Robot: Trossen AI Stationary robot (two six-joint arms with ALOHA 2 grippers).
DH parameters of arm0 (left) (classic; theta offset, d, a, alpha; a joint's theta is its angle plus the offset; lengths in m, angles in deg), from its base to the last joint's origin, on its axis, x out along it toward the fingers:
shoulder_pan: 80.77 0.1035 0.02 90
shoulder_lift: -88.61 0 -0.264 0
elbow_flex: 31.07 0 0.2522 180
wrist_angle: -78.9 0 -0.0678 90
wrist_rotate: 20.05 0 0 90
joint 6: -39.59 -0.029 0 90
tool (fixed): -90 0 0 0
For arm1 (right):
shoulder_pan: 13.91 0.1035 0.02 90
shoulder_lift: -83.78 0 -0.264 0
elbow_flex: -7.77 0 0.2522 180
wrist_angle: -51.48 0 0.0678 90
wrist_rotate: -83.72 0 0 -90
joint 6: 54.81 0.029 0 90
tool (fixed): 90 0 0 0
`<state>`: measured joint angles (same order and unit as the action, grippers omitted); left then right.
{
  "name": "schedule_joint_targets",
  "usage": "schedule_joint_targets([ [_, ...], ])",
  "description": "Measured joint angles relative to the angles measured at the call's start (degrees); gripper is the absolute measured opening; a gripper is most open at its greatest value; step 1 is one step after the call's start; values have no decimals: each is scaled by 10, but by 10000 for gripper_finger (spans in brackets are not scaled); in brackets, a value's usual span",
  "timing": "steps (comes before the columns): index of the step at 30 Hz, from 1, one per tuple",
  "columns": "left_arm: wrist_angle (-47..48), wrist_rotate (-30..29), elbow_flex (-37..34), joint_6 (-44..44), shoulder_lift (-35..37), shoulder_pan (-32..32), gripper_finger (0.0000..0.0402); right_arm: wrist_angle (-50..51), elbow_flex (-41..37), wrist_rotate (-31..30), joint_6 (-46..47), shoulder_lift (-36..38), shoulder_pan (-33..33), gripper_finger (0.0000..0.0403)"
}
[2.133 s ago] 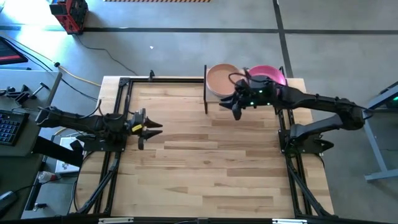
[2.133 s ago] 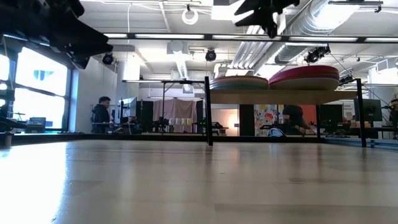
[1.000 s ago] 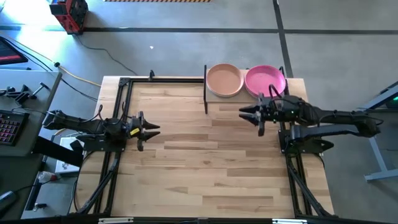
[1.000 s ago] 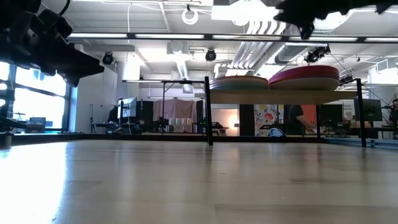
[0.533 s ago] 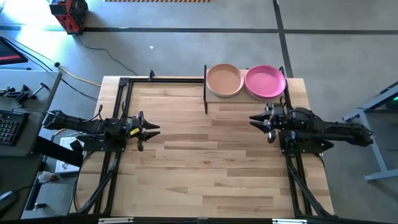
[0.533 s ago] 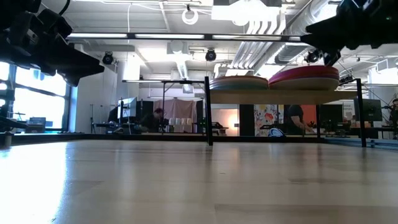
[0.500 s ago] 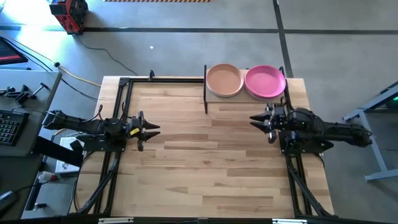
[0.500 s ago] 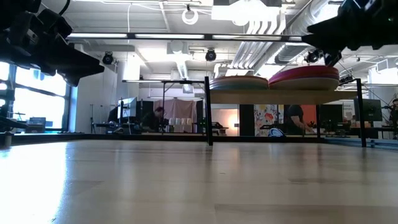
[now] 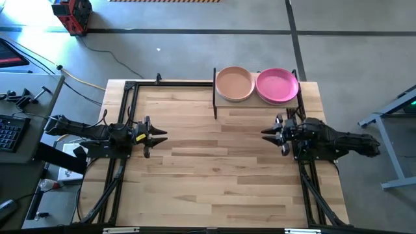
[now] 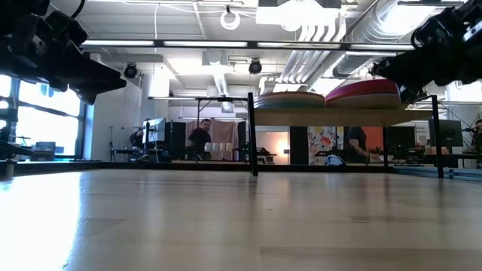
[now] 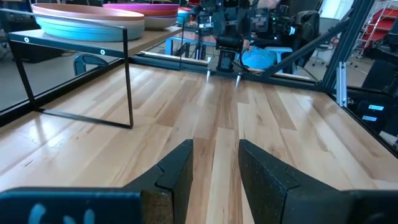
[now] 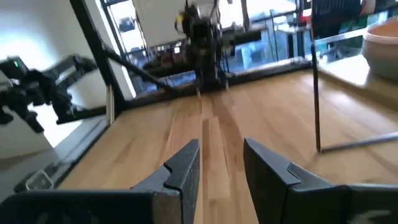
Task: Place and stack plates onto a shelf
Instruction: Return to Home Position
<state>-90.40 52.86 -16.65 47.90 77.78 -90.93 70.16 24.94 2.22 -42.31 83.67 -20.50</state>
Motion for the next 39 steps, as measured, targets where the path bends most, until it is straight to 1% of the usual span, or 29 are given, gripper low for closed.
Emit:
schedule_joint_targets([
  [4,0,0,0,0,0,0,115,0,-4,15,-13,-10,0,108],
  [39,0,0,0,0,0,0,115,0,-4,8,-8,-10,0,108],
])
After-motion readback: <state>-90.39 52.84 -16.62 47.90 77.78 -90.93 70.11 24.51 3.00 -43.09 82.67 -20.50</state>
